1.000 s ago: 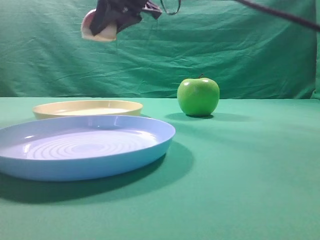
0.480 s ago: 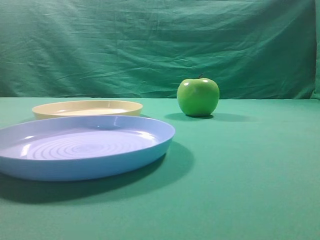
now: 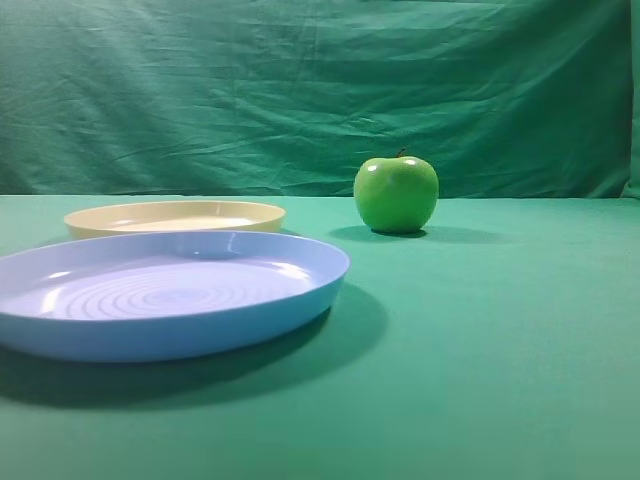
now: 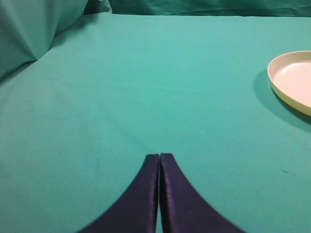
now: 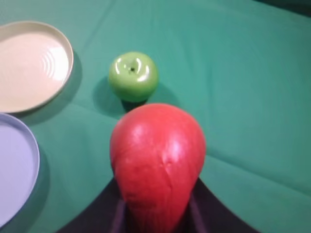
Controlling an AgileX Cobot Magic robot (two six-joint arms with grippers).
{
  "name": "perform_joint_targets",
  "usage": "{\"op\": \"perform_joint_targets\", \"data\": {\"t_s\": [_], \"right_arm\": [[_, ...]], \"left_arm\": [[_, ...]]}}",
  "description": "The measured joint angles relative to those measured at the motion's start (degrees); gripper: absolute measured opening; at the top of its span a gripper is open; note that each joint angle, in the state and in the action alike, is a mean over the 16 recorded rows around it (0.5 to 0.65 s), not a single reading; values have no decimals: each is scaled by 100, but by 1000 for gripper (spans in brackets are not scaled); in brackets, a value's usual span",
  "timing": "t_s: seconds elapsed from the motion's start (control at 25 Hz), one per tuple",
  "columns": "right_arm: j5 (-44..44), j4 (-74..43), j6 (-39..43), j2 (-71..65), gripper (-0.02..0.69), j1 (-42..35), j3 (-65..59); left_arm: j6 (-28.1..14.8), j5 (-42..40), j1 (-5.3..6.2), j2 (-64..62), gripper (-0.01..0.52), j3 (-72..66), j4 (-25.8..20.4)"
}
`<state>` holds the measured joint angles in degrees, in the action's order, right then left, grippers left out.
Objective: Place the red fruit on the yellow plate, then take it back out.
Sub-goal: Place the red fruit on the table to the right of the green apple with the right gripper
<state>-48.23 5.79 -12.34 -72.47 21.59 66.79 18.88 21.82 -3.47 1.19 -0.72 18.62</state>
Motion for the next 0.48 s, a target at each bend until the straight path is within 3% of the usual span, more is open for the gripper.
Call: {"op": "perform_joint_targets", "data": {"t_s": [0.48], "right_arm": [[2040, 89, 182, 689, 178, -35, -3017]], "left_arm": [[0, 0, 0, 0, 0, 0, 0]]}}
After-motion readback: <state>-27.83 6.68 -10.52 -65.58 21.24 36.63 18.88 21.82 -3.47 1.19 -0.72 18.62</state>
